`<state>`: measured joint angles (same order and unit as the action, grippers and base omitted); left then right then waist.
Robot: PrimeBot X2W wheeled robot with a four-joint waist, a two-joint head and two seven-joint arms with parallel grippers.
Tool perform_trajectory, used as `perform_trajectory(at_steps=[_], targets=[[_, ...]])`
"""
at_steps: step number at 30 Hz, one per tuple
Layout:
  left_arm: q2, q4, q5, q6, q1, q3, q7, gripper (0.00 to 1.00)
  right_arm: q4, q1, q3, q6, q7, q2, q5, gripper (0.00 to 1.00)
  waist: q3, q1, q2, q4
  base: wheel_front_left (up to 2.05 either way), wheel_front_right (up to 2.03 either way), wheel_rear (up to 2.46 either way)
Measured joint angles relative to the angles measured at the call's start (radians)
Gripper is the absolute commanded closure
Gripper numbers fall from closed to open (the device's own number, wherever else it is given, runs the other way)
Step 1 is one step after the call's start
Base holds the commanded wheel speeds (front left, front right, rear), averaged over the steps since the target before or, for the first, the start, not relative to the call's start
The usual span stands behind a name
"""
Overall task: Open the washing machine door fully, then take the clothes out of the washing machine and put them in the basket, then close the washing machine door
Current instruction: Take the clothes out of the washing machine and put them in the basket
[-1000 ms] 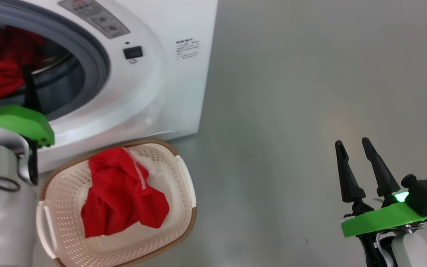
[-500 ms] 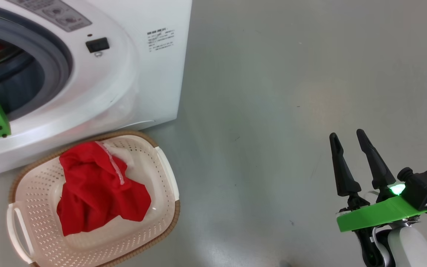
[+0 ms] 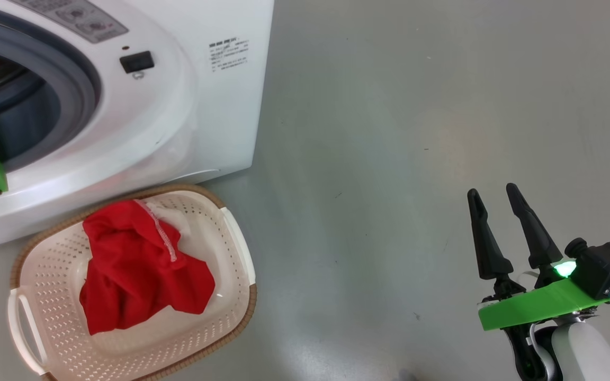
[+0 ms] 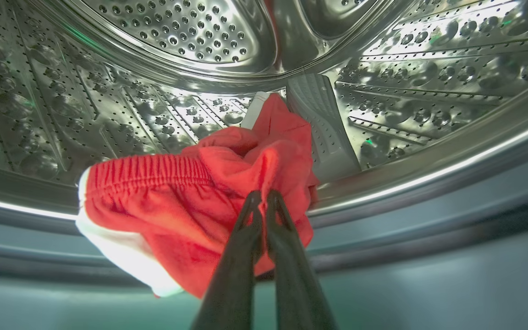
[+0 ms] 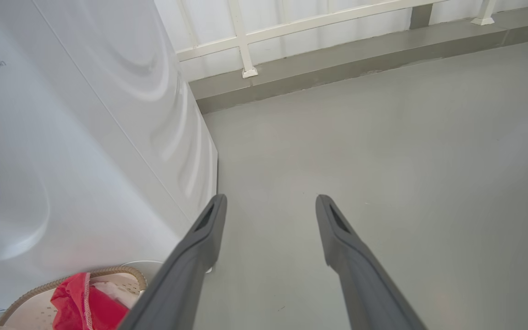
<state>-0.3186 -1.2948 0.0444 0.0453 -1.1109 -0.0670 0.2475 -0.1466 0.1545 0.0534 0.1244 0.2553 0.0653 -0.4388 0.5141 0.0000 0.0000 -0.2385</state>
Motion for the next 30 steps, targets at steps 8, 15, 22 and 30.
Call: perform_trajectory(at_steps=[8,15,22,30], targets=[[0.025,0.025,0.023,-0.003,0.003,0.001,0.001,1.0,-0.001,0.018,-0.001,0.0,0.0,-0.001,0.0,0.0,-0.018,0.0,0.0,0.012,0.0,0.0,0.0],[0.073,0.314,0.069,-0.003,0.144,-0.043,0.002,1.0,-0.01,0.017,-0.002,0.0,0.0,-0.002,0.0,0.0,-0.068,0.0,0.0,0.032,0.0,0.0,0.0],[0.141,0.591,0.107,-0.044,0.338,-0.129,0.002,1.0,-0.021,0.007,-0.004,0.0,0.0,-0.001,0.001,0.0,-0.136,0.0,0.0,0.056,0.0,0.0,0.0],[0.218,0.811,0.091,-0.109,0.504,-0.193,0.002,1.0,-0.033,-0.054,-0.006,0.0,0.0,-0.001,0.001,0.0,-0.209,0.0,0.0,0.088,0.0,0.0,0.0]])
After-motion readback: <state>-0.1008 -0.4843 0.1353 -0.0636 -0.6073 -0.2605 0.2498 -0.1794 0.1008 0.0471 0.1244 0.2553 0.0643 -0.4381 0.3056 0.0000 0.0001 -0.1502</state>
